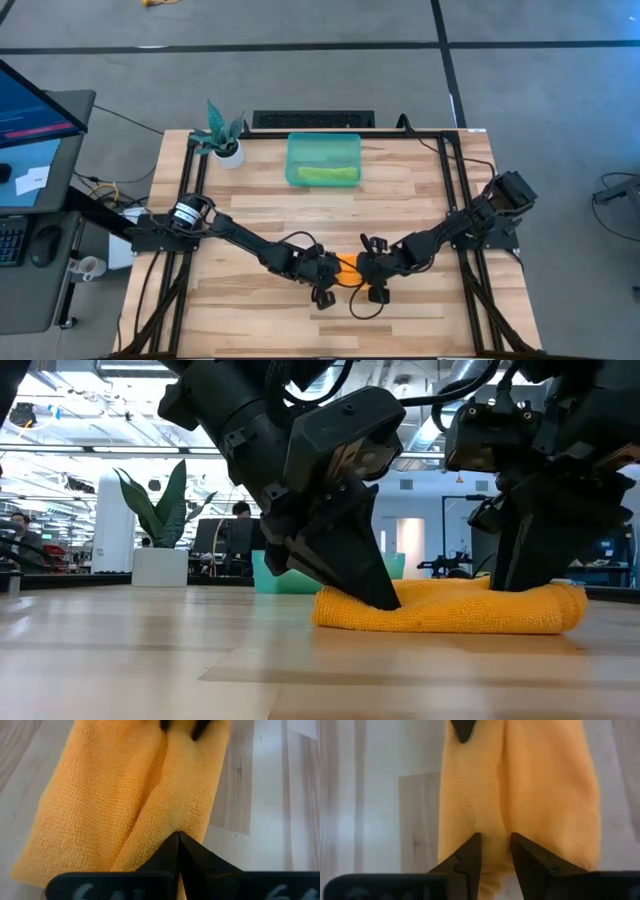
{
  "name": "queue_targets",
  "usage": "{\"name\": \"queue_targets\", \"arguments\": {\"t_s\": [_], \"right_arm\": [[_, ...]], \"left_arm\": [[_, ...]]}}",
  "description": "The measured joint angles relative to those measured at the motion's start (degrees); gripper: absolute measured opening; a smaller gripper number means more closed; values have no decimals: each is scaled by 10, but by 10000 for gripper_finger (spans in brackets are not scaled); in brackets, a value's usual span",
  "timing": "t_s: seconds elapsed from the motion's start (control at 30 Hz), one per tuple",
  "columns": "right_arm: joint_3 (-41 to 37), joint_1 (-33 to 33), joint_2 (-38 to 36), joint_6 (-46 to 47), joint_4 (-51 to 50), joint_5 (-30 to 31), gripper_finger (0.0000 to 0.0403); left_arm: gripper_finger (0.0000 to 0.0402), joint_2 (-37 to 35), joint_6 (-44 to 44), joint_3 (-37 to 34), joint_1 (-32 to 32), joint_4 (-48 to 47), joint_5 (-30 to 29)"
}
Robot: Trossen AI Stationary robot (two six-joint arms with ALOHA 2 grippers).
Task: Roll microfiber towels into tight, uniform cylinder then place into a basket
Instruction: Roll the orange towel
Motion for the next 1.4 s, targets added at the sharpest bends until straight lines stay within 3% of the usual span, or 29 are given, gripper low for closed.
{"name": "queue_targets", "arguments": {"t_s": [0.2,0.4,0.67,0.8,1.0,1.07,1.17,1.4], "right_arm": [[0,6,-53,-16,-34,-1,123],[0,31,-116,-82,-35,49,122],[0,130,-133,-126,15,129,121],[0,191,-123,-129,35,230,119],[1,257,-123,-174,48,478,118],[1,259,-123,-191,48,510,118],[1,250,-123,-199,46,482,118],[1,199,-118,-191,52,301,121]], "left_arm": [[0,0,10,-1,0,6,-1],[0,0,-4,-1,1,5,-1],[0,0,-27,-1,1,6,-1],[0,0,-41,-1,-1,6,-2],[0,1,-42,-1,-3,7,-5],[0,1,-42,-1,-3,7,-5],[0,1,-42,-1,-3,7,-4],[0,1,-42,-1,-3,7,-3]]}}
